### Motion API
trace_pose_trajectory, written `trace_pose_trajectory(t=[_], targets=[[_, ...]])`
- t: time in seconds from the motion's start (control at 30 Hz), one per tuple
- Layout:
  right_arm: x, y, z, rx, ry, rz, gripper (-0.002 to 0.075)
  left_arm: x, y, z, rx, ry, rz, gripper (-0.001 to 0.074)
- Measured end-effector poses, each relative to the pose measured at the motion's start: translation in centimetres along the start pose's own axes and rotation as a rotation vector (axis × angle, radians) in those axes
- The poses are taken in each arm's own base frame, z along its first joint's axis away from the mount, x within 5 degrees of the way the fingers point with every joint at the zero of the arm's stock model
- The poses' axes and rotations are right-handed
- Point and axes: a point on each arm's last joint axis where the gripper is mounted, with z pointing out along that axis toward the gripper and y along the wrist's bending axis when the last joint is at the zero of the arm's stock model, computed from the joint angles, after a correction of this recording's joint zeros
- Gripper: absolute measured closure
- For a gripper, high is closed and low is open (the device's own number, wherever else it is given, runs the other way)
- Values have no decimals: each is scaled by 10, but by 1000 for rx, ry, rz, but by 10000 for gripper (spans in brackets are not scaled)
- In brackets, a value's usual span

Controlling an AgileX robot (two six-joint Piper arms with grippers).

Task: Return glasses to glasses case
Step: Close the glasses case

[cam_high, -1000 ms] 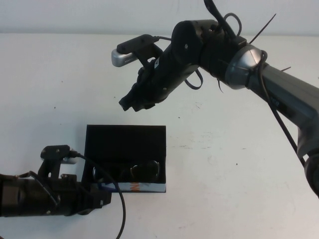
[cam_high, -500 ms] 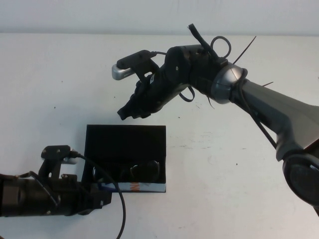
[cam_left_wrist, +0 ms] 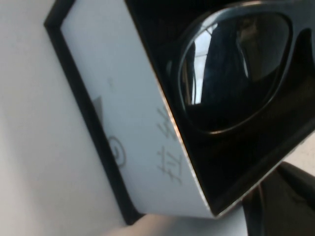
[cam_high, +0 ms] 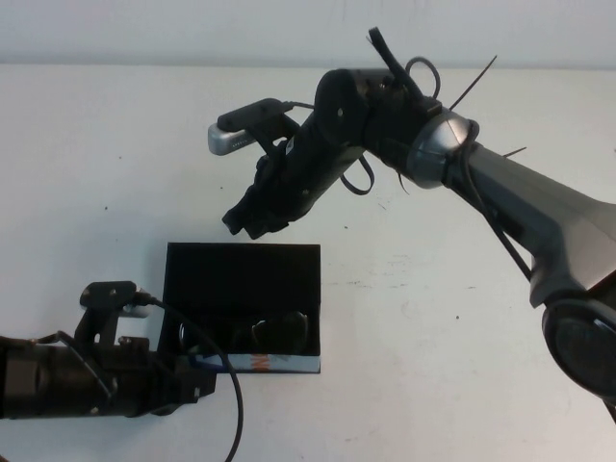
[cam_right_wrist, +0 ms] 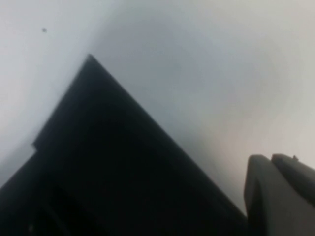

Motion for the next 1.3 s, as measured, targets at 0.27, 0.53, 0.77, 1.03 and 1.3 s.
trace_pose_trajectory(t=[0.27,0.53,0.77,1.03,1.3], targets=[[-8,6,-18,-16,21,-33,737,0,0,0,0,0,0,736],[-20,-4,-5,50,-136,-32,737,0,0,0,0,0,3,736],[-3,-9,23,19,-14,-13,737,0,0,0,0,0,7,736],[3,-3,21,-50,54,10,737,0,0,0,2,0,9,736],[6,0,13,-77,119,5,738,0,-1,0,6,4,16,736]])
